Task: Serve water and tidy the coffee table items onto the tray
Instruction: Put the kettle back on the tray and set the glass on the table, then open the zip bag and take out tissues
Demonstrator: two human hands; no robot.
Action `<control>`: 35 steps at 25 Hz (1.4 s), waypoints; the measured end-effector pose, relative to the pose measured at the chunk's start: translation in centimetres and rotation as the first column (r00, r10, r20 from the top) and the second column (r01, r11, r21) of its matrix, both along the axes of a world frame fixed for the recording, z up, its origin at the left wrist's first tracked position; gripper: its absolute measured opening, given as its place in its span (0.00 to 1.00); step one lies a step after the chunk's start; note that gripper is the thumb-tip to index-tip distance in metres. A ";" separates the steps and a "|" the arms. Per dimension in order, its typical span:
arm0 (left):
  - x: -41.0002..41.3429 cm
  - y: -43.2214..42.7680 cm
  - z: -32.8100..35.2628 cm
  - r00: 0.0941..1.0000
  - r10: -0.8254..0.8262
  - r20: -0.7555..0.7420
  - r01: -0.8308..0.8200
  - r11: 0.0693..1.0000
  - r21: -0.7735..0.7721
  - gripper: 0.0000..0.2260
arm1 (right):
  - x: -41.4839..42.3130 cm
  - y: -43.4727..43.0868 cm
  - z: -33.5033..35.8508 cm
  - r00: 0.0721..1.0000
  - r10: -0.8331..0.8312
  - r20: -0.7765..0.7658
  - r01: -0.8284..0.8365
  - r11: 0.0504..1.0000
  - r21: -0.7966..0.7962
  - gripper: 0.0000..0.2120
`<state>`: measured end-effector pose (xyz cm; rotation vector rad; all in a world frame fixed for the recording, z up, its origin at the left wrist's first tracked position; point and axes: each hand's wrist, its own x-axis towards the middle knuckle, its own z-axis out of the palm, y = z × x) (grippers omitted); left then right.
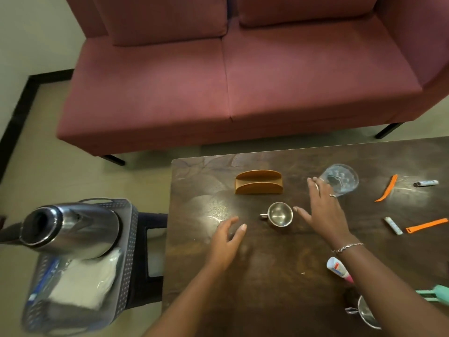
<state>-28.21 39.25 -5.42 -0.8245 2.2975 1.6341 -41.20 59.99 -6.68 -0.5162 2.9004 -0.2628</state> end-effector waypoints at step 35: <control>26.2 -36.6 -6.3 0.151 0.864 0.480 -0.980 0.067 0.187 0.10 | 24.4 -42.2 1.4 0.359 0.315 0.878 0.464 0.756 -0.461 0.29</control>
